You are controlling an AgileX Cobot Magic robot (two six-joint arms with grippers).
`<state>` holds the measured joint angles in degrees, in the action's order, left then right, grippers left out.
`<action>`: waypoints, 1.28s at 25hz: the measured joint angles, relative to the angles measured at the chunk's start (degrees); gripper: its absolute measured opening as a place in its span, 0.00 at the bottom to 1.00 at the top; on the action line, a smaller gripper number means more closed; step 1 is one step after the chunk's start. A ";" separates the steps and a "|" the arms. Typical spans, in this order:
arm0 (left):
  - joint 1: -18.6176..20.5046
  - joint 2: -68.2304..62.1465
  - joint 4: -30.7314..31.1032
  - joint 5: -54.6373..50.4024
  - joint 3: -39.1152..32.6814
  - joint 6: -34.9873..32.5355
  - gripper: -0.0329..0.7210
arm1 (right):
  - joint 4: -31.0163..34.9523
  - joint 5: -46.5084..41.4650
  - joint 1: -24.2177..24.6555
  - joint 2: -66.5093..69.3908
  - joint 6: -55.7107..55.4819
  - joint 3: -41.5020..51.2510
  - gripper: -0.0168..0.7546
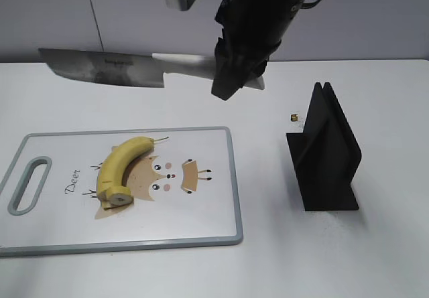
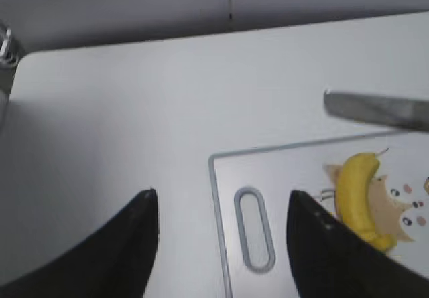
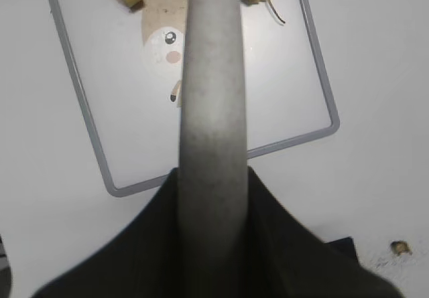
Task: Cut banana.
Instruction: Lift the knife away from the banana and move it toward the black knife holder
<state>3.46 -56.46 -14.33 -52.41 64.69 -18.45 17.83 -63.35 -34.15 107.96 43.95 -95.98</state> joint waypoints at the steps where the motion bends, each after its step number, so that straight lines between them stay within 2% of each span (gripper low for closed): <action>1: 0.95 0.56 0.45 -2.61 0.71 1.52 0.83 | -0.22 -0.22 0.00 -0.25 -3.22 0.00 0.23; 6: 2.46 4.96 4.59 -9.44 -1.33 3.43 0.82 | -0.93 -3.33 0.00 -1.81 -15.87 0.00 0.23; 11: 2.59 16.03 5.30 -7.01 -10.51 3.62 0.82 | -1.40 -6.31 0.00 -3.66 -28.99 0.34 0.23; 17: 2.59 32.81 5.61 -6.88 -20.19 3.64 0.82 | -1.57 -2.03 0.00 -11.54 -38.90 5.80 0.23; 23: 2.00 45.65 5.56 -7.43 -26.77 3.68 0.82 | -5.05 3.39 0.00 -21.25 -48.11 17.25 0.23; 26: 0.56 50.10 5.48 -7.64 -27.57 3.68 0.82 | -9.08 6.11 0.00 -26.34 -54.39 23.52 0.23; 29: -3.41 52.39 4.15 -8.59 -27.57 3.68 0.82 | -15.05 8.16 0.00 -31.24 -61.43 28.07 0.23; 32: -6.96 52.74 5.79 -10.87 -27.63 3.68 0.82 | -20.79 8.21 0.00 -35.00 -67.69 30.17 0.23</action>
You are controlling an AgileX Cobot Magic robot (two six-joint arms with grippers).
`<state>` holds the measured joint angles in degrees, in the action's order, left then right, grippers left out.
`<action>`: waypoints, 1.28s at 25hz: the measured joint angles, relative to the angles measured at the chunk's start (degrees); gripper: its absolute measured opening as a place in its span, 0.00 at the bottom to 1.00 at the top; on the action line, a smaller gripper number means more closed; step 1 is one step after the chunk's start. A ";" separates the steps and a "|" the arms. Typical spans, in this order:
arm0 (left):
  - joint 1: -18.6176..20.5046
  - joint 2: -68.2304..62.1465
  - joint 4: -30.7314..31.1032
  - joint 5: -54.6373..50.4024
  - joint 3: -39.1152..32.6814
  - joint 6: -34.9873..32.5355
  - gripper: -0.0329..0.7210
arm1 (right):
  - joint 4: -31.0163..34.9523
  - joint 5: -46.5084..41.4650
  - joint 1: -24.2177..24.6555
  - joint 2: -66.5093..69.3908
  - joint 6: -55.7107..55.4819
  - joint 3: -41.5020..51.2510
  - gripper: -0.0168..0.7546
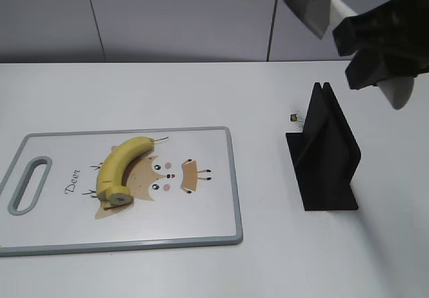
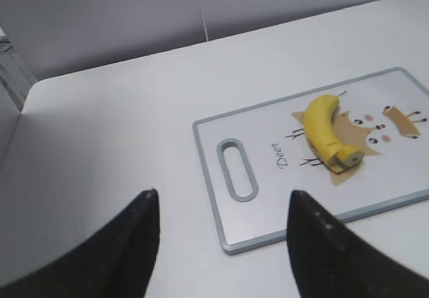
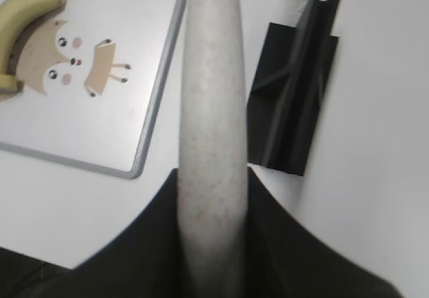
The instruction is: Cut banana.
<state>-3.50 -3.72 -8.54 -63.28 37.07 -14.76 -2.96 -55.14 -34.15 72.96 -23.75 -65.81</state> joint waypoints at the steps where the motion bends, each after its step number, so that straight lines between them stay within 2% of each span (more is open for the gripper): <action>1: -0.55 0.05 1.31 -0.31 0.00 0.00 0.82 | -1.20 -0.19 0.00 -1.06 -1.73 0.40 0.23; 5: -0.73 0.10 4.07 0.63 -1.39 0.69 0.82 | -3.95 -1.42 0.00 -4.14 -7.23 1.46 0.23; 12: 1.33 1.52 4.30 0.55 -9.40 4.05 0.82 | -4.69 -1.95 0.00 -7.83 -13.42 6.60 0.23; 23: 2.54 4.01 4.29 0.57 -9.47 4.85 0.80 | -7.46 -1.07 0.00 -7.49 -16.61 11.12 0.23; 32: 2.54 4.01 4.24 0.57 -9.47 4.90 0.80 | -9.38 4.06 0.00 2.06 -16.76 11.12 0.23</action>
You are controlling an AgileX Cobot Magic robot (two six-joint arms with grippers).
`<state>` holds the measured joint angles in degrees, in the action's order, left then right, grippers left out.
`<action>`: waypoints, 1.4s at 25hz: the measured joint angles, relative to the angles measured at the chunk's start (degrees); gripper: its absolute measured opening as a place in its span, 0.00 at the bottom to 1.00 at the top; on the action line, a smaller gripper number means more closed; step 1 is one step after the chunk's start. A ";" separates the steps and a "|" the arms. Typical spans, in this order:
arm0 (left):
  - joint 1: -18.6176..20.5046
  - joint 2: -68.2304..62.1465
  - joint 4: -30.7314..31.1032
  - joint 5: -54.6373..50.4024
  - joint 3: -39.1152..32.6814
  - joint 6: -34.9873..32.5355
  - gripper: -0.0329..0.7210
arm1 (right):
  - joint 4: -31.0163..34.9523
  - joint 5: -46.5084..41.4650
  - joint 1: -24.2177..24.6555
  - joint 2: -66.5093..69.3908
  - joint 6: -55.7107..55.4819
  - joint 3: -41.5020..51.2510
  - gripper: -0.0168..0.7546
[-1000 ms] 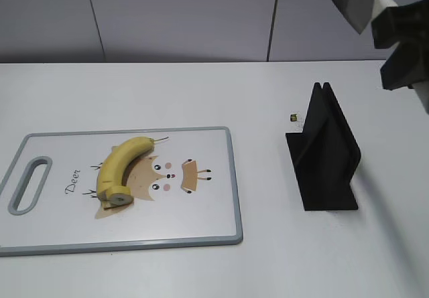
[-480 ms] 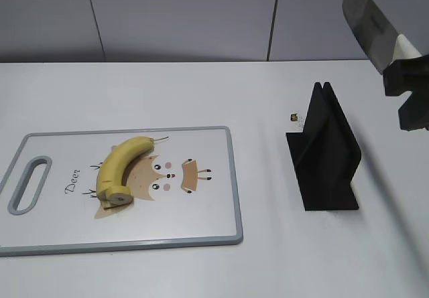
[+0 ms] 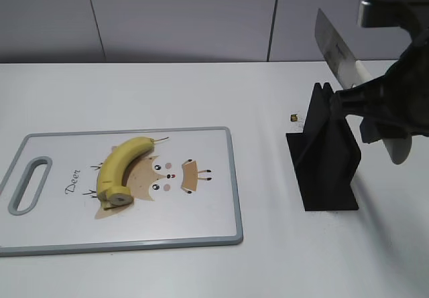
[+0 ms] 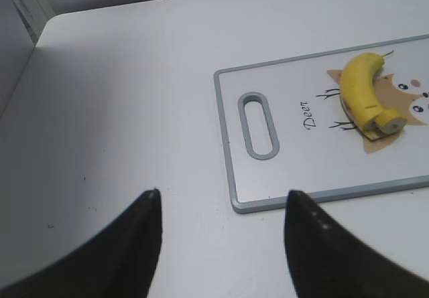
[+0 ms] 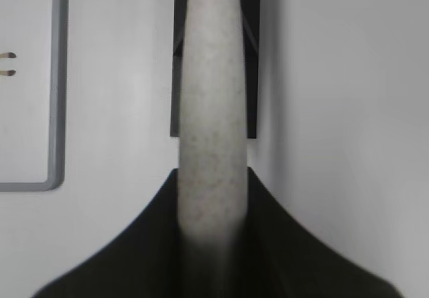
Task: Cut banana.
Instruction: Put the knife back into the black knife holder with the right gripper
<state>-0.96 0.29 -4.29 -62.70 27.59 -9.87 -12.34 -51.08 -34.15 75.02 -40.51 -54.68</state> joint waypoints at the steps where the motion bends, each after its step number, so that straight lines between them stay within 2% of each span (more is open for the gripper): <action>1: 0.00 0.00 0.00 0.00 0.00 0.00 0.80 | -0.56 0.06 0.00 1.18 0.00 0.00 0.23; 14: 0.00 0.00 0.00 0.00 0.00 0.00 0.79 | -3.94 1.65 0.00 4.57 -2.31 0.18 0.23; 30: 0.00 0.00 0.00 0.00 0.00 0.02 0.78 | -3.84 1.05 0.00 11.33 -2.46 0.18 0.23; 35: 0.00 0.00 0.00 0.00 0.00 0.02 0.78 | -1.86 0.02 0.00 13.37 -2.46 0.18 0.23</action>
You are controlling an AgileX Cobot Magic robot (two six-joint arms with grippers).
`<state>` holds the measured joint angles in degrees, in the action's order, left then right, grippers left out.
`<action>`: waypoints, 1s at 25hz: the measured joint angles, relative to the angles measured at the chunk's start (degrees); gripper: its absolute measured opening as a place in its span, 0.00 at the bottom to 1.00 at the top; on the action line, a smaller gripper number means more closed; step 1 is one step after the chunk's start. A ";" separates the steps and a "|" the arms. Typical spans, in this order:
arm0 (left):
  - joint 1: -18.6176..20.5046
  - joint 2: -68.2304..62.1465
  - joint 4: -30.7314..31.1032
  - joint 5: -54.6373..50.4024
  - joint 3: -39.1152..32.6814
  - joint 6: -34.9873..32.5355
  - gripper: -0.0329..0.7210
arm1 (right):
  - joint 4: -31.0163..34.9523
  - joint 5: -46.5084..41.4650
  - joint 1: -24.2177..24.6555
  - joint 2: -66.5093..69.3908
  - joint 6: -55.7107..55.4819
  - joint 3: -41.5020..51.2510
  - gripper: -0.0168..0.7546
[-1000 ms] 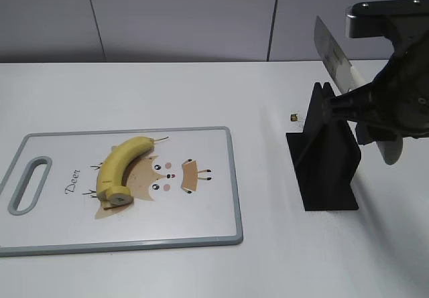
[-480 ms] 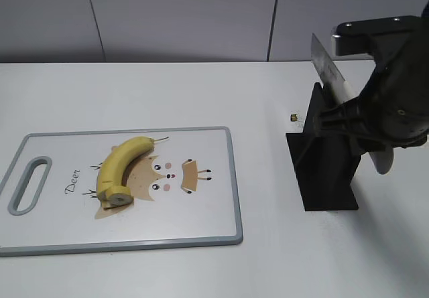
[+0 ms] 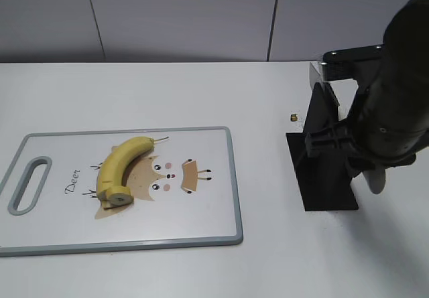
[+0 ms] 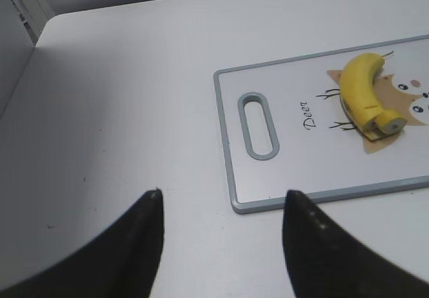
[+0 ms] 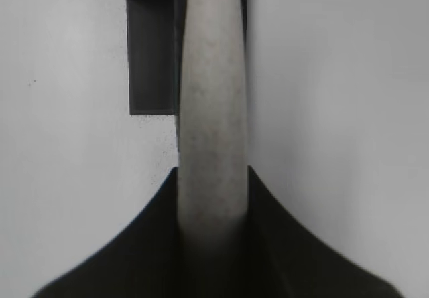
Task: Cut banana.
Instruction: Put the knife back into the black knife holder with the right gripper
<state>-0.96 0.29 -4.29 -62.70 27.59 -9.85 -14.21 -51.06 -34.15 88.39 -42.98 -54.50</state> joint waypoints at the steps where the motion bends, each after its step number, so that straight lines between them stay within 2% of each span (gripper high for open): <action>1: 0.00 0.00 0.00 0.00 0.00 0.00 0.78 | 0.25 -0.04 0.00 0.14 0.00 0.00 0.23; 4: 0.00 0.00 0.00 0.00 0.00 0.00 0.78 | 0.36 -0.04 0.00 0.15 0.00 0.00 0.23; 6: 0.00 0.00 0.00 0.00 0.00 0.05 0.78 | 0.41 -0.04 0.00 0.15 -0.05 0.00 0.28; 12: 0.00 0.00 -0.04 0.00 0.00 0.05 0.77 | 1.13 0.29 0.00 -0.69 1.50 0.00 0.76; 14: 0.00 0.00 0.01 0.00 0.00 0.05 0.77 | 1.40 0.50 0.00 -2.74 2.99 0.00 0.84; 17: 0.00 0.00 0.01 0.00 0.00 0.05 0.78 | 1.53 0.55 0.00 -7.77 5.84 0.00 0.88; 20: 0.00 0.00 0.01 0.00 0.00 0.05 0.83 | 3.27 0.55 0.00 -14.60 12.89 -0.06 0.88; 22: 0.00 0.00 0.01 0.00 0.00 0.05 0.89 | 6.43 0.49 0.00 -19.51 19.87 -0.06 0.88; 25: 0.00 0.00 0.01 0.00 0.00 0.05 0.91 | 11.60 0.46 0.00 -27.68 28.65 1.07 0.88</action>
<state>-0.96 0.29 -4.28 -62.70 27.59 -9.80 -2.61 -50.60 -34.15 60.71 -14.33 -53.43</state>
